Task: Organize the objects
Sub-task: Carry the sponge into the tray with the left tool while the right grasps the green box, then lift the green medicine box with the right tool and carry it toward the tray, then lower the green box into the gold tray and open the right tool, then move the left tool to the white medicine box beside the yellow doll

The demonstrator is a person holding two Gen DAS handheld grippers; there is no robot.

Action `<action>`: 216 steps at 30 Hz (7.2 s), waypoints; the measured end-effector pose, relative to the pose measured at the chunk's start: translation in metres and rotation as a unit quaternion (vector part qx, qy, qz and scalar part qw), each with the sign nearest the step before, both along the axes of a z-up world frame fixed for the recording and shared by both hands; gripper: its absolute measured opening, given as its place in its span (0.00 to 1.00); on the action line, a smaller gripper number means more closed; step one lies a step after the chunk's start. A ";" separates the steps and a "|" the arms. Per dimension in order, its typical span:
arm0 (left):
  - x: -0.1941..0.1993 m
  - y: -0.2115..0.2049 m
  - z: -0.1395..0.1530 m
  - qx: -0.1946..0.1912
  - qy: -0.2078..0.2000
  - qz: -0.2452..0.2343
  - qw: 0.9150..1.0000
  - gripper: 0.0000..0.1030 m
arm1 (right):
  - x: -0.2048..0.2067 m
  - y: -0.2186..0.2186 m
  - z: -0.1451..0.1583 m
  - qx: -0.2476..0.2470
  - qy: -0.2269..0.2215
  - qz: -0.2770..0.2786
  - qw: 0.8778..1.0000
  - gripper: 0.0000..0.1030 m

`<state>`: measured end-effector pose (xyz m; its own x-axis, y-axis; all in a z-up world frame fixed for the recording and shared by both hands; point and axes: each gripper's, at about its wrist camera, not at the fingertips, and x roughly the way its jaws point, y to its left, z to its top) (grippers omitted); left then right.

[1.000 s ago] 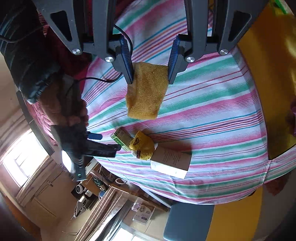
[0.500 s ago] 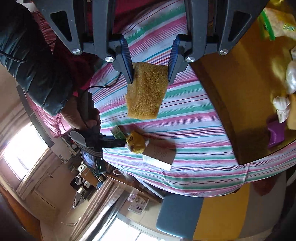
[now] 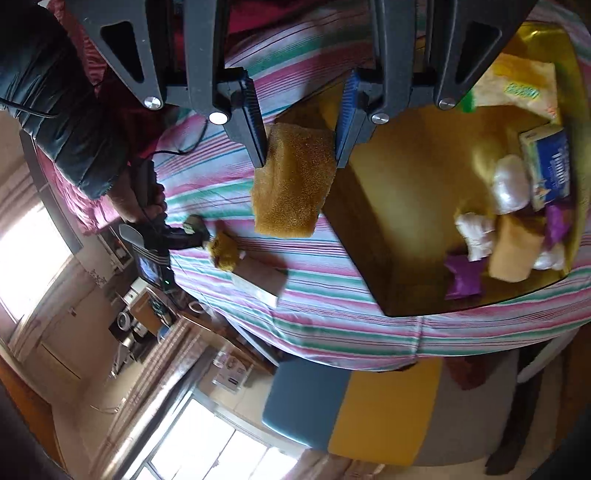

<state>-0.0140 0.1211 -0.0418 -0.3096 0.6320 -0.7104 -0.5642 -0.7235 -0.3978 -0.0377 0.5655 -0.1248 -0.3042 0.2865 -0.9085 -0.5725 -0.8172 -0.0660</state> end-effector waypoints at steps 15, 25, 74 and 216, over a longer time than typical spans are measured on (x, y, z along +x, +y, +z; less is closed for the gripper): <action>-0.024 -0.155 -0.016 0.015 -0.051 0.186 0.981 0.35 | 0.004 0.000 0.001 0.012 -0.006 0.004 1.000 0.29; -0.053 -0.131 -0.044 0.044 -0.106 0.173 0.978 0.35 | 0.004 -0.004 0.002 0.022 -0.011 0.010 1.000 0.29; -0.010 -0.079 -0.001 -0.164 0.098 0.186 0.964 0.43 | 0.003 -0.005 0.006 0.023 0.005 0.003 1.000 0.29; -0.020 0.011 0.006 -0.137 0.069 0.069 0.986 0.44 | 0.042 0.012 0.044 -0.156 0.201 -0.131 0.958 1.00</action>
<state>-0.0339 0.1321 -0.0361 -0.4849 0.3678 -0.7935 -0.4882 -0.8666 -0.1034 0.0047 0.5773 -0.0810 -0.6031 0.1346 -0.7862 -0.6882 -0.5863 0.4274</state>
